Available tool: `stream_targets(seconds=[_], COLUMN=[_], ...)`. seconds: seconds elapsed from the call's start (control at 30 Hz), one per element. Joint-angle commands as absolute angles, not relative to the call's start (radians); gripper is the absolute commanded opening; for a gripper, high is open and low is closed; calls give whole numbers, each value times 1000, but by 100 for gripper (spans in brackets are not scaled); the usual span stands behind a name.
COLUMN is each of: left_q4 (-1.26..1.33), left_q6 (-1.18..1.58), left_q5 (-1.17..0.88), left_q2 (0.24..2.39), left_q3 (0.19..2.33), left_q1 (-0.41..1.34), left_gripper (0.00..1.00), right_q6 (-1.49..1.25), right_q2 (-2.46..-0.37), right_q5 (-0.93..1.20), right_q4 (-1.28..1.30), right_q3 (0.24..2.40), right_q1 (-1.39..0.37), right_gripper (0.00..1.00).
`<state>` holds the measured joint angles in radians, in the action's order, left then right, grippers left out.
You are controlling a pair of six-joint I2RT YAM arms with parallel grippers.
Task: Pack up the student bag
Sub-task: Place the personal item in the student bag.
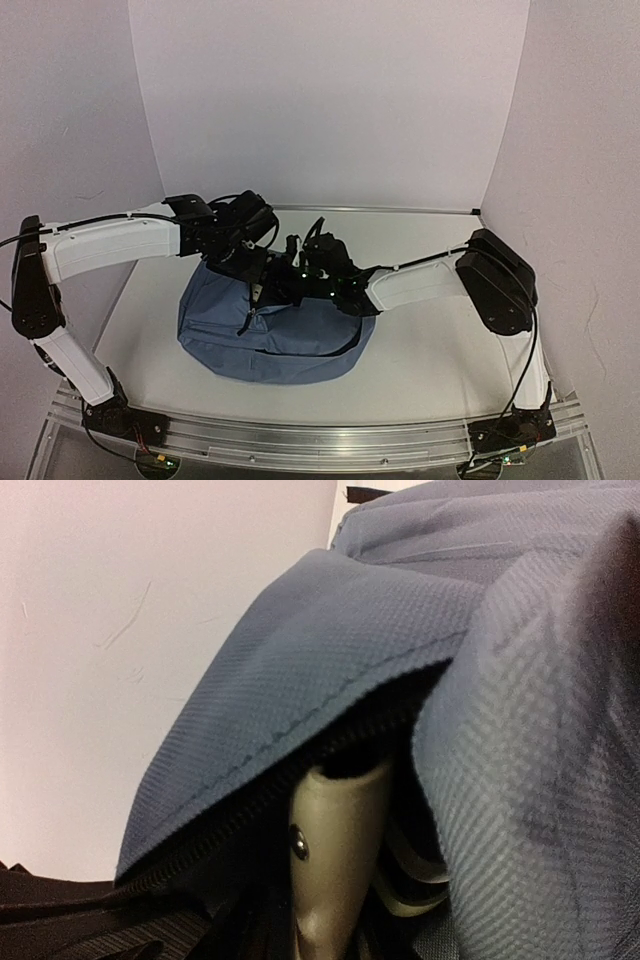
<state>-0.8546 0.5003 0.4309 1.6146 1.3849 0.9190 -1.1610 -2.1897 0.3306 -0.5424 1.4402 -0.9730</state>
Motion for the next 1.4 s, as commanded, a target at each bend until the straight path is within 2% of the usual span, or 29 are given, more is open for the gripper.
stream_targets(seconds=[0.0,0.3,0.53,0.73,1.03,1.37], left_q4=[-823,-806,-798,-800,-794,-781], left_q6=[525,538,541,541,538,537], left_q5=[440,410,399,395,390,376], left_q2=[1558,1523,1509,1510,1520,1528], left_q3=[1413,1384,1371,1373,1374,1380], left_q1=[917,890,885,885,882,881], left_gripper=[0,0,0,0,0,0], right_q6=[-1062,-1023,-986,-995,-992,-1016], right_q2=[-2105,-2020,-2046,-2085,-2125,-2208], right_q5=[223,181,191,199,251,286], right_q4=[-462,-427,-361,-354,-372,-414], right_q3=[1426,1369,1403,1422,1491,1572], right_q1=[-977,-977,-978,-984,-996,-1017], right_gripper=[36,41,29,27,15,13])
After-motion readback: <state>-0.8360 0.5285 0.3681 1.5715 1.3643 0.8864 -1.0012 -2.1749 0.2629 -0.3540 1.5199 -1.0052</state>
